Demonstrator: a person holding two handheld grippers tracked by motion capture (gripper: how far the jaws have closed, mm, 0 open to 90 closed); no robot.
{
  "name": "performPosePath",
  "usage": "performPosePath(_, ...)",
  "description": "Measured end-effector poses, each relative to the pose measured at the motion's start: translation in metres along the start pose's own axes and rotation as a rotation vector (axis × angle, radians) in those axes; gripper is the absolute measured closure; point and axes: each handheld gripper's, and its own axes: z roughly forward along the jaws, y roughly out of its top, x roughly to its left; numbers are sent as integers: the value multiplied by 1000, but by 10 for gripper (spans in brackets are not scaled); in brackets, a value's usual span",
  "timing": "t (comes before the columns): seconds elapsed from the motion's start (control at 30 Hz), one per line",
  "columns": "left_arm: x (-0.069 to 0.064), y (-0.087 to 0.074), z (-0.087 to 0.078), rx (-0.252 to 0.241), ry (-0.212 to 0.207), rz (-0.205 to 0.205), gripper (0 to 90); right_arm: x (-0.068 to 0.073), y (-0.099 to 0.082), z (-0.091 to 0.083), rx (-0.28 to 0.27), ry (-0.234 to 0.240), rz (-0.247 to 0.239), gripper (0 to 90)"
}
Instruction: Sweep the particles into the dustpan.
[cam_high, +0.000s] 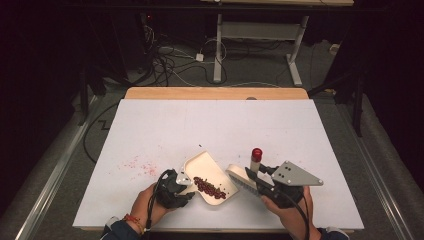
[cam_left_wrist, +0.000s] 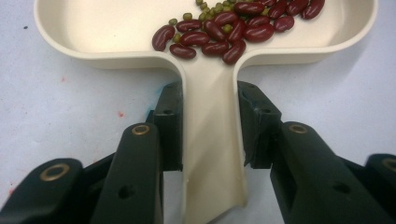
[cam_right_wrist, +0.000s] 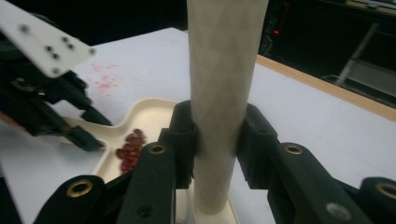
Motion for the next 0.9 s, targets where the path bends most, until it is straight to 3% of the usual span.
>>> performPosePath(0.1,0,0,0,-3,-1,0,636,7,3,2,-20,30,-9,709)
performPosePath(0.23,1,-1,0,-1,-4,2,636,0,9,-6,-65,27,5,708)
performPosePath(0.37,2,-1,-1,-3,-4,2,636,-7,10,-8,-62,8,-12,708)
performPosePath(0.57,4,-1,0,0,-7,-8,636,-6,4,4,-38,25,-43,708)
performPosePath(0.9,9,-5,-1,4,-9,-51,636,28,14,26,-32,106,-56,708)
